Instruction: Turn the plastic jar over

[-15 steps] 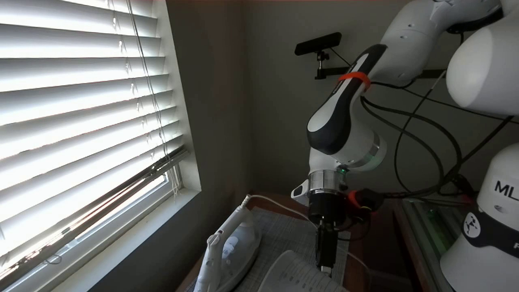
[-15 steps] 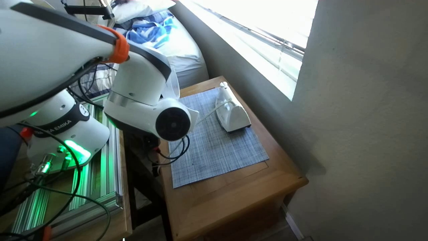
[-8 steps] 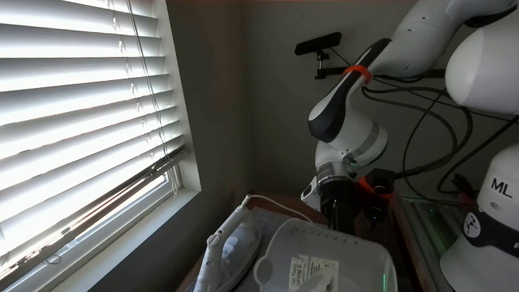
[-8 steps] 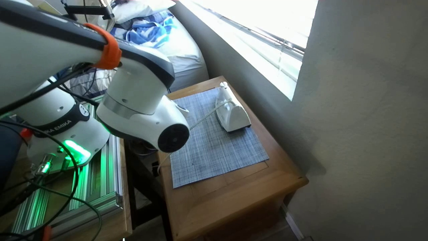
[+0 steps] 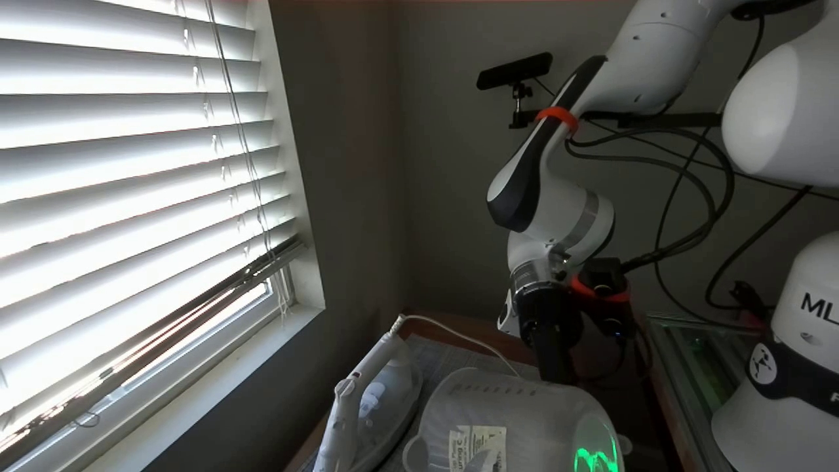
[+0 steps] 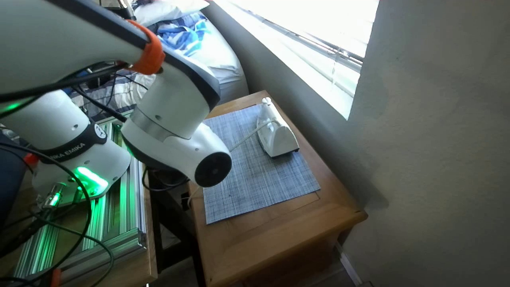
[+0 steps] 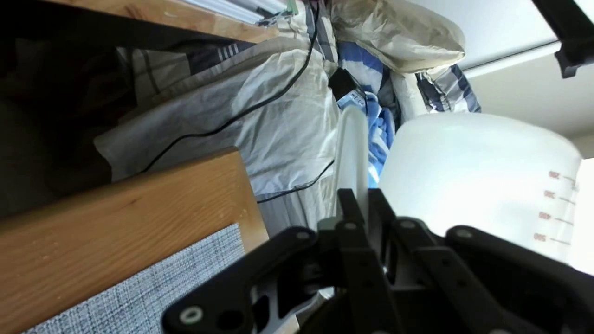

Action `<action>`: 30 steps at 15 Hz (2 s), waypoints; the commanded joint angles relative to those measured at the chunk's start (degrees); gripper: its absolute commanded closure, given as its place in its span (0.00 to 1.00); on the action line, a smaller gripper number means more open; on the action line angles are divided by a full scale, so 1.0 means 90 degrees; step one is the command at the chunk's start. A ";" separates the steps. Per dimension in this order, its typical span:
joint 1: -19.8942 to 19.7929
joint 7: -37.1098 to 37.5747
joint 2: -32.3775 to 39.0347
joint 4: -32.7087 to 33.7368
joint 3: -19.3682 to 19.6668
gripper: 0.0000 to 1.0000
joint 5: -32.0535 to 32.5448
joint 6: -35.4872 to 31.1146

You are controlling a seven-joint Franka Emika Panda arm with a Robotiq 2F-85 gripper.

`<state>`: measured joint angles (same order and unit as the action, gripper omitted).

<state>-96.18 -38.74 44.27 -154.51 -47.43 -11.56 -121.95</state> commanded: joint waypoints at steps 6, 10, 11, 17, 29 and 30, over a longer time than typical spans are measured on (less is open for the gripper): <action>0.2144 0.0157 -0.0468 0.0889 0.1540 0.98 -0.0763 0.2053; 0.2740 -0.0218 -0.0609 0.0877 0.1943 0.90 -0.1027 0.1979; 0.2769 -0.0218 -0.0610 0.0893 0.1951 0.90 -0.1034 0.1993; 0.3110 -0.0256 -0.0441 0.1100 0.2312 0.98 -0.1271 0.2061; 0.5673 -0.0029 0.0427 0.2508 0.4549 0.98 -0.2544 0.3817; 0.5819 -0.0012 0.0569 0.2643 0.4692 0.98 -0.2603 0.3931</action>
<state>-48.22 -39.92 44.69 -135.59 -9.27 -32.50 -91.11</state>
